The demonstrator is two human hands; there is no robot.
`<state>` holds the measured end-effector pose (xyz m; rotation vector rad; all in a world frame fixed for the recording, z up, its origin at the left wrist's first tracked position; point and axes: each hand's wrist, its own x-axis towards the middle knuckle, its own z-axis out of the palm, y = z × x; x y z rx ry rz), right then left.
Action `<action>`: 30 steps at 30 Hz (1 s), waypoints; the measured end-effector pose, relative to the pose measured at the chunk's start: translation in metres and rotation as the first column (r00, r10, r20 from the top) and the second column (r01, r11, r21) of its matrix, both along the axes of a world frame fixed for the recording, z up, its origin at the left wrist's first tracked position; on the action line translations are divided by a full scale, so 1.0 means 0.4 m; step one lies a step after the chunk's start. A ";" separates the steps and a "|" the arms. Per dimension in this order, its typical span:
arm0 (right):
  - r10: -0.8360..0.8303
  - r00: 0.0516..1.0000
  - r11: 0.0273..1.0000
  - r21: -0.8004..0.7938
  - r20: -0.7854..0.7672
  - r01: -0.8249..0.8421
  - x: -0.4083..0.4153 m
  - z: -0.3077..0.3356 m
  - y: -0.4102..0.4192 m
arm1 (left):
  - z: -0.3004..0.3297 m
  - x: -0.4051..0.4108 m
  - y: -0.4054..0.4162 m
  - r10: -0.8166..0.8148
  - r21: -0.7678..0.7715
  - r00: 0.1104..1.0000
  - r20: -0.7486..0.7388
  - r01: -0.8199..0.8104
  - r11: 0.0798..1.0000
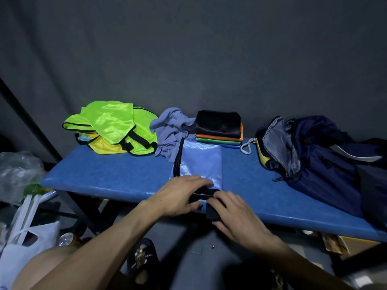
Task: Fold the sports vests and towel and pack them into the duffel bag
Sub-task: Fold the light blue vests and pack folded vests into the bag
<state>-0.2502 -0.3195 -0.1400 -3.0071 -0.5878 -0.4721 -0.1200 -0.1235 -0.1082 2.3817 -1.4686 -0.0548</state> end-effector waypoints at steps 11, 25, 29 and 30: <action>-0.201 0.979 0.854 0.495 0.033 0.159 0.050 0.044 0.005 | -0.012 0.012 -0.021 0.014 0.045 0.999 0.040 -0.016 0.999; -0.413 0.832 0.548 0.629 -0.370 0.551 0.190 0.055 0.001 | 0.006 0.023 -0.054 0.191 -0.020 0.980 -0.048 -0.192 0.981; -0.396 0.857 0.621 0.591 -0.330 0.515 0.186 0.055 -0.006 | 0.006 0.024 -0.064 0.223 -0.031 0.975 -0.014 -0.223 0.974; -0.381 0.854 0.604 0.604 -0.354 0.520 0.184 0.053 -0.009 | 0.003 0.025 -0.065 0.229 -0.033 0.973 -0.011 -0.229 0.973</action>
